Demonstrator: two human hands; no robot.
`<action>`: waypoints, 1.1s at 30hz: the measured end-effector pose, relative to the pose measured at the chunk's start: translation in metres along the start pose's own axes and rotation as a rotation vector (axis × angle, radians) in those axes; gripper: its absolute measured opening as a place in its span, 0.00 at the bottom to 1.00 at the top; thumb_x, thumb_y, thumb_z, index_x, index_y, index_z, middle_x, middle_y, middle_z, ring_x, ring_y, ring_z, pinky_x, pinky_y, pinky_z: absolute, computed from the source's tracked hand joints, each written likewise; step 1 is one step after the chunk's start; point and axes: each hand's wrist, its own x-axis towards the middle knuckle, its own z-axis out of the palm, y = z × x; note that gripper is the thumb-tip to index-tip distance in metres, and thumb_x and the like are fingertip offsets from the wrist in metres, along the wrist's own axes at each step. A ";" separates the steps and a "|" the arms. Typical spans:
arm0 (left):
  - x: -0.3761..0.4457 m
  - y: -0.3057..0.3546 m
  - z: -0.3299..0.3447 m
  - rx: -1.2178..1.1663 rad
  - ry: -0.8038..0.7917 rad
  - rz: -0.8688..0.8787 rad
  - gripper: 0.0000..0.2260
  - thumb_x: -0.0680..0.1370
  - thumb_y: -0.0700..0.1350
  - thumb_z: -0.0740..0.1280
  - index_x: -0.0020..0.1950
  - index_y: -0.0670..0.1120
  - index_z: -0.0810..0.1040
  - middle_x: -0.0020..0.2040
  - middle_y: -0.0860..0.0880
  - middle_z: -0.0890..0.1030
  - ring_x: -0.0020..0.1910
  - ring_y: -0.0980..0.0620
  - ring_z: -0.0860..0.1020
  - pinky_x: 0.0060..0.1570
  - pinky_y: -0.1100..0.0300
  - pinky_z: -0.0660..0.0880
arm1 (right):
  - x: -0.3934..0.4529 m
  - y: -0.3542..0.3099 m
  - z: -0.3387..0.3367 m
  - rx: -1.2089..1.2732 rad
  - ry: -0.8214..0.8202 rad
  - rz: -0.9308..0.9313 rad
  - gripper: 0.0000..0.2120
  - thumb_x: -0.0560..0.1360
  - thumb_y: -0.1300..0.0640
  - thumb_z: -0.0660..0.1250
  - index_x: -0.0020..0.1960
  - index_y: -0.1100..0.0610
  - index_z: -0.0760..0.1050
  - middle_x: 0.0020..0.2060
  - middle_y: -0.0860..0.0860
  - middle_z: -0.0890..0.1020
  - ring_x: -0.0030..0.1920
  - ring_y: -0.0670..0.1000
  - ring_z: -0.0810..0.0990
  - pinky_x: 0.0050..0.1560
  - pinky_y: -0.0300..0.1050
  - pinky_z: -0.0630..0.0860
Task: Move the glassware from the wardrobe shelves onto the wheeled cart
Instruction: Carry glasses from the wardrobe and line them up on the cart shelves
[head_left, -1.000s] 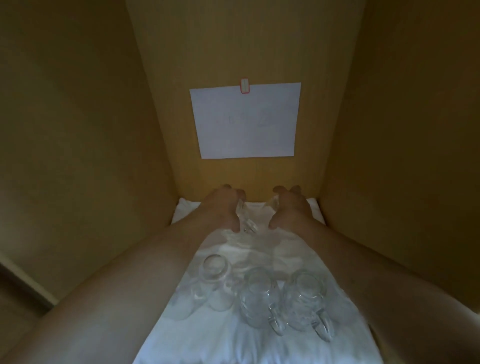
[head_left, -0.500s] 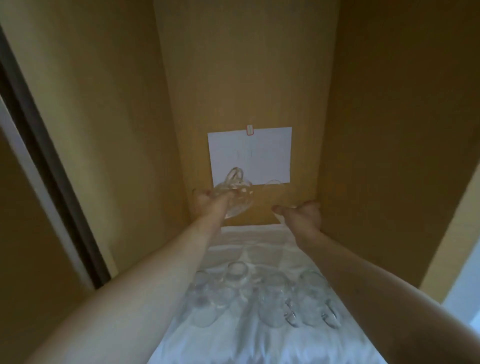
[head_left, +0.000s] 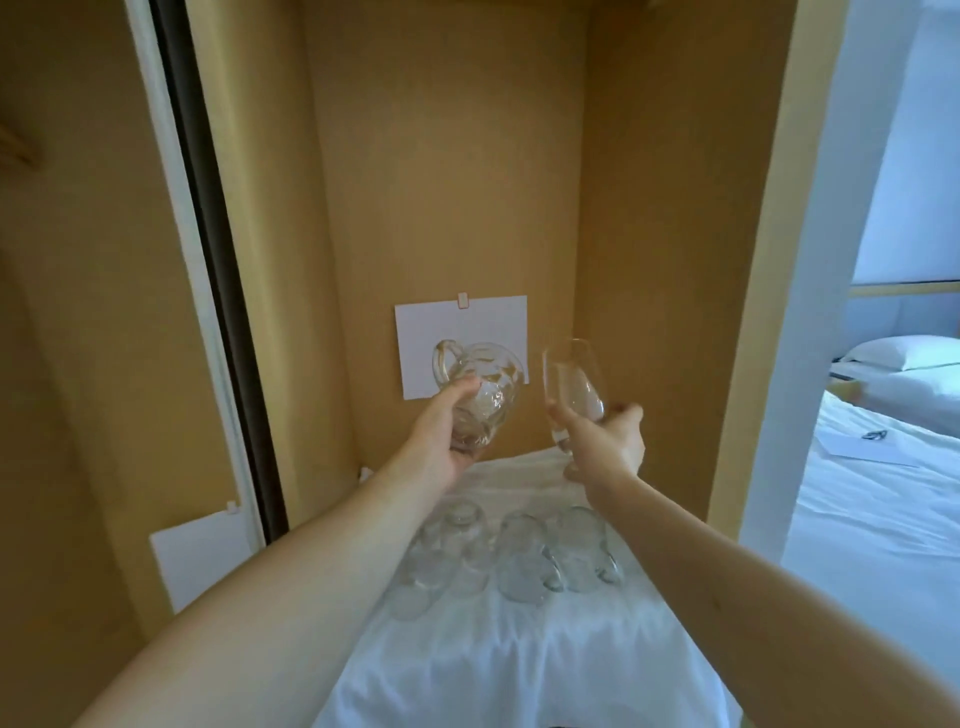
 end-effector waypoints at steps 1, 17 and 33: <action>-0.007 -0.002 0.002 -0.008 -0.035 -0.005 0.14 0.71 0.43 0.78 0.54 0.44 0.81 0.46 0.43 0.87 0.49 0.43 0.85 0.60 0.49 0.79 | -0.007 -0.001 -0.007 0.004 0.007 -0.001 0.45 0.60 0.39 0.82 0.68 0.53 0.65 0.50 0.49 0.77 0.47 0.54 0.85 0.50 0.59 0.83; -0.069 -0.065 0.082 0.159 -0.449 -0.101 0.27 0.67 0.46 0.78 0.64 0.40 0.79 0.54 0.39 0.83 0.51 0.41 0.80 0.57 0.44 0.77 | -0.054 -0.002 -0.142 -0.088 0.233 -0.141 0.34 0.60 0.45 0.82 0.59 0.52 0.71 0.48 0.47 0.76 0.49 0.49 0.78 0.40 0.42 0.75; -0.116 -0.218 0.268 0.024 -0.731 -0.382 0.46 0.58 0.67 0.80 0.68 0.43 0.76 0.61 0.38 0.83 0.57 0.37 0.83 0.56 0.41 0.80 | -0.021 0.020 -0.382 -0.102 0.500 -0.081 0.42 0.62 0.45 0.83 0.69 0.54 0.68 0.56 0.50 0.77 0.57 0.53 0.78 0.60 0.52 0.77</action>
